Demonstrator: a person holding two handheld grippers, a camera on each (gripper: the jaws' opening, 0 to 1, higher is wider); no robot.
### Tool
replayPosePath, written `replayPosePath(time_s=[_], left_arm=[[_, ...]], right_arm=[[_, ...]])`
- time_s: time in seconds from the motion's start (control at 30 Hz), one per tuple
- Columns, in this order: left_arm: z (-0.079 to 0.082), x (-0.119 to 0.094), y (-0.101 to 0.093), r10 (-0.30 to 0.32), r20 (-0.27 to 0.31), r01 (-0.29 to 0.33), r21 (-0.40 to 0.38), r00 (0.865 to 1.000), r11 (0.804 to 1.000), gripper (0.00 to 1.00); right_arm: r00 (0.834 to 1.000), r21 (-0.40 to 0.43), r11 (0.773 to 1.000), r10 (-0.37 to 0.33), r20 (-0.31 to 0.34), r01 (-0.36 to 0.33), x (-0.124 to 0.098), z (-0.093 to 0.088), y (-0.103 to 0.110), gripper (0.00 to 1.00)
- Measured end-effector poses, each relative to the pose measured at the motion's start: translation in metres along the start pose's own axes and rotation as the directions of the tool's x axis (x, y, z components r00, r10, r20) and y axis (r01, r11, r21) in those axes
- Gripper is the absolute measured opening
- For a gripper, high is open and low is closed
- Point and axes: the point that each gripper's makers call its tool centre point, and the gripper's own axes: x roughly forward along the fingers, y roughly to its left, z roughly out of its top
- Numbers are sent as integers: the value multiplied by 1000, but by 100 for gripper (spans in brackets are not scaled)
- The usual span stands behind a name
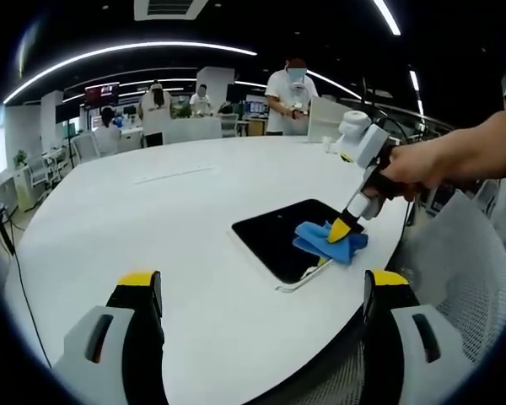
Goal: Wipe the mirror surface with the cleaning cloth until all visible marks leave the cleaned area.
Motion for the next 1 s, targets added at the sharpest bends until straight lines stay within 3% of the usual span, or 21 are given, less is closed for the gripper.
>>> replayPosePath(time_s=[0.77,0.83,0.87,0.93,1.0], left_arm=[[0,1,2,10,-2,-10,-11,1000,1000,99],[0,2,1,9,-12,-9,-9,1000,1000,99],[-3,2,3,24,-44,-23,24,999,999,99],[9,1,2,24,16,-24,10,1000,1000,99],[9,0,3,25,12,-25,7,1000,1000,99]], right_arm=[[1000,-30,999,-17,10,17,9,35,-12,0],[1000,-33,999,-18,10,18,11,39,-14,0],[1000,-34,999,-18,10,18,11,41,-14,0],[1000,-42,999,-19,8,19,12,43,-15,0],[1000,-47,999,-21,7,21,13,46,-16,0]])
